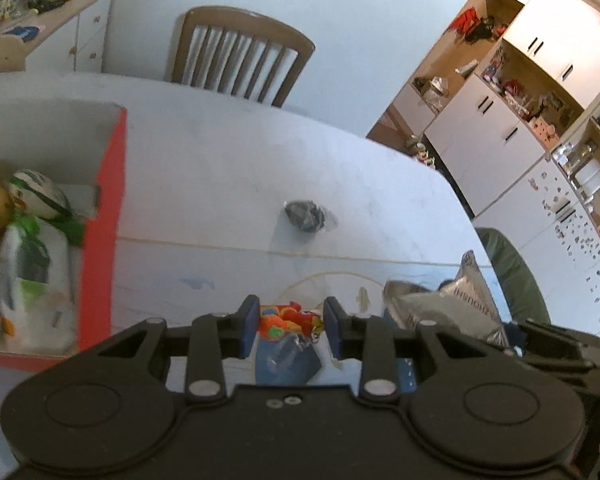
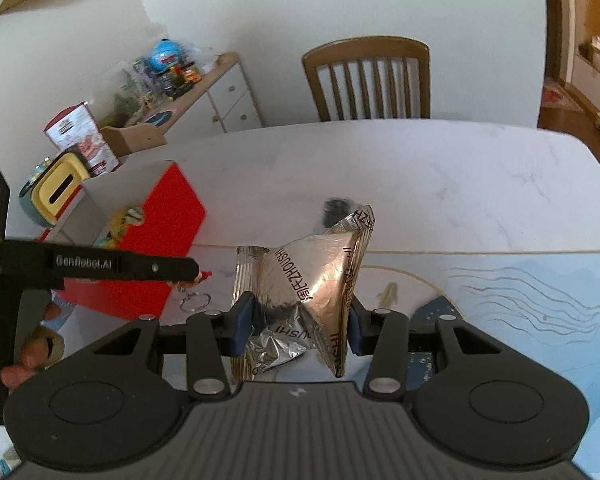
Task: Organize objects
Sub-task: 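Carry the foil bag and red keychain with both grippers over the box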
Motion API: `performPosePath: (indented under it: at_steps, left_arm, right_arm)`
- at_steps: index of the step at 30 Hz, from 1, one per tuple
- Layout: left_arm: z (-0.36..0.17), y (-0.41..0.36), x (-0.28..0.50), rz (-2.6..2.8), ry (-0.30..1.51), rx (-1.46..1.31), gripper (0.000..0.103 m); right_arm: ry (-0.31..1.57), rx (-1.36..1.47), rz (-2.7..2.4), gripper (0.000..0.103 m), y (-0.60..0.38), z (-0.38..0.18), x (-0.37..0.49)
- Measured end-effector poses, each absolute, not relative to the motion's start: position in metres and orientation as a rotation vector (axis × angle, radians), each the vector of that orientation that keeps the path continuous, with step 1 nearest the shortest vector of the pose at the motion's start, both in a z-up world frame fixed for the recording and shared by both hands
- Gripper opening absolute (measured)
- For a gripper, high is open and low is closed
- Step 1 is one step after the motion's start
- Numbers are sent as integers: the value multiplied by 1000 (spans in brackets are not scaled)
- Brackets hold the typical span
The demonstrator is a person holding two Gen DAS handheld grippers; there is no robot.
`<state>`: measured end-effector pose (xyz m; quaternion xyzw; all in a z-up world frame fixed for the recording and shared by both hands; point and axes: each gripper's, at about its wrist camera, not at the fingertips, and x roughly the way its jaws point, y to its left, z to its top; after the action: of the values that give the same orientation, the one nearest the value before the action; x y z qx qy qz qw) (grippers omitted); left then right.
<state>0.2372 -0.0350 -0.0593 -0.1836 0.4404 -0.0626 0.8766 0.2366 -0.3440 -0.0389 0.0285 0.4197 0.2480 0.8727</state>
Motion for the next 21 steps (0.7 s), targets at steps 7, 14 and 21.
performPosePath:
  at_steps: [7, 14, 21]
  left_arm:
    - [-34, -2, 226, -109, 868, -392, 33]
    - [-15, 41, 214, -70, 824, -378, 33]
    - [-7, 86, 209, -41, 828, -332, 33]
  right_arm:
    - [866, 18, 550, 45, -311, -19, 221]
    - [853, -6, 577, 45, -270, -7, 212]
    - [850, -20, 609, 45, -221, 3, 209]
